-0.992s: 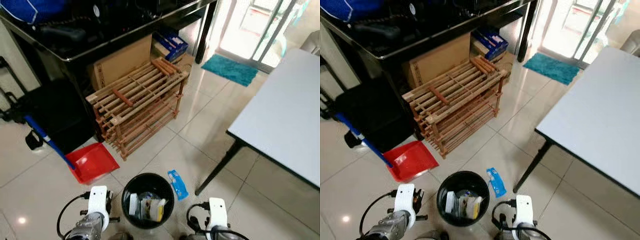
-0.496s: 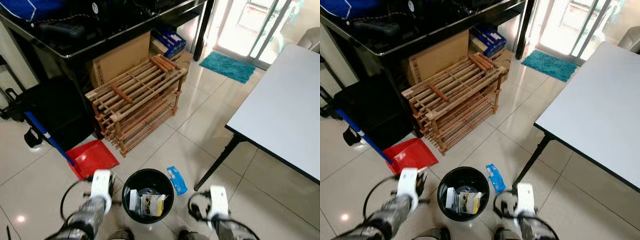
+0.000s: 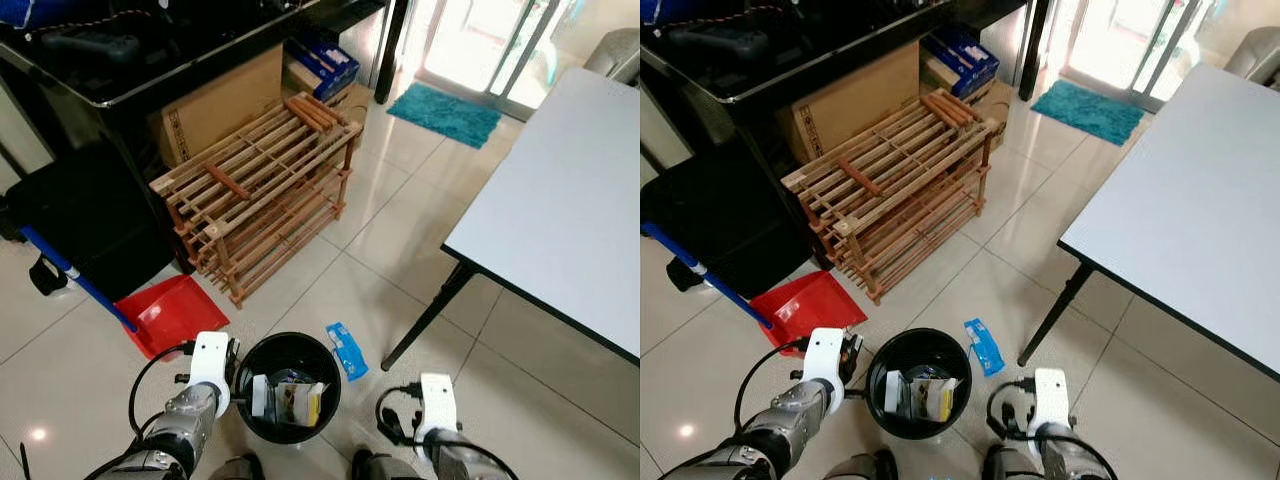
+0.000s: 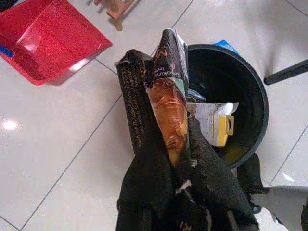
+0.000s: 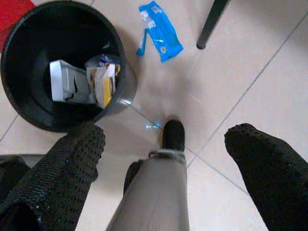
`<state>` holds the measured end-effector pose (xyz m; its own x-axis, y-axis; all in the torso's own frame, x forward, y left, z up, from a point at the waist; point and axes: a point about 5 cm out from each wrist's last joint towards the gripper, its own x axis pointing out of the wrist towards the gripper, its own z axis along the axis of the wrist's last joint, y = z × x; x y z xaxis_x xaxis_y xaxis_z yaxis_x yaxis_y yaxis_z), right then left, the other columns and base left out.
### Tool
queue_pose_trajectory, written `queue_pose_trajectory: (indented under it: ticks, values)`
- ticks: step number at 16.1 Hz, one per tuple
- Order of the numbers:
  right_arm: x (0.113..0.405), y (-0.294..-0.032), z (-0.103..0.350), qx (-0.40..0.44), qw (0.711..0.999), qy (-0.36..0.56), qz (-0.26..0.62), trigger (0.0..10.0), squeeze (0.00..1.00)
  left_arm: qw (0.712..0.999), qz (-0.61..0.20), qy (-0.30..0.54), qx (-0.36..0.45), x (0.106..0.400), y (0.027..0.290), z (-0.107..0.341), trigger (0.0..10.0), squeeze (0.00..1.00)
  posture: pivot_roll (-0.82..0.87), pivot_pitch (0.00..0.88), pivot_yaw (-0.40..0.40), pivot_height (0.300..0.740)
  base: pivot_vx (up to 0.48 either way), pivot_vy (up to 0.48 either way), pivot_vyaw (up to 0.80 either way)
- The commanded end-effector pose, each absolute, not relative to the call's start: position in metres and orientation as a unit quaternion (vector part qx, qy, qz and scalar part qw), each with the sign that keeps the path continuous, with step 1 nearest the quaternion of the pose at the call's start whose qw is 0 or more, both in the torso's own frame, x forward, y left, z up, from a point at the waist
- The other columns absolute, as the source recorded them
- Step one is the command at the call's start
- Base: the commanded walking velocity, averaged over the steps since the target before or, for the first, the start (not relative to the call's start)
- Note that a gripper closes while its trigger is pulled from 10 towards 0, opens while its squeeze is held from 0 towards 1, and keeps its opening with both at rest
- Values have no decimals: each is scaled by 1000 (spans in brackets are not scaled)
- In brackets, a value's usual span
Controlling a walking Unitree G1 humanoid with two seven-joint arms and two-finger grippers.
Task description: Picking trash to rubbish bin
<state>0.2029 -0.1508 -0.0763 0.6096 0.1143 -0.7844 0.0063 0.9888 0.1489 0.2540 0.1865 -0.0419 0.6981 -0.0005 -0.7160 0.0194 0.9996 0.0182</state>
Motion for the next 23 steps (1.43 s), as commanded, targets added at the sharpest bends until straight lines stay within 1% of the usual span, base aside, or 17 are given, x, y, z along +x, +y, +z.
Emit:
queue_pose_trajectory:
  ticks: [1,11,16,23]
  values:
    - [199,-151,-78,67,893,443,33,10000,0,915,-10,404,14,246,187,-48,10000,0,-144,160,-31,740,0,0,0]
    - [195,-147,-80,80,892,444,34,10000,0,913,-16,407,16,245,187,-49,10000,0,-176,155,-13,740,0,0,0]
    - [195,-148,-80,92,893,439,22,10000,0,911,-20,411,22,243,190,-50,10000,0,-206,134,17,740,0,0,0]
    - [194,-149,-80,92,893,439,16,10000,0,913,-19,408,25,249,191,-45,10000,0,-205,123,26,740,0,0,0]
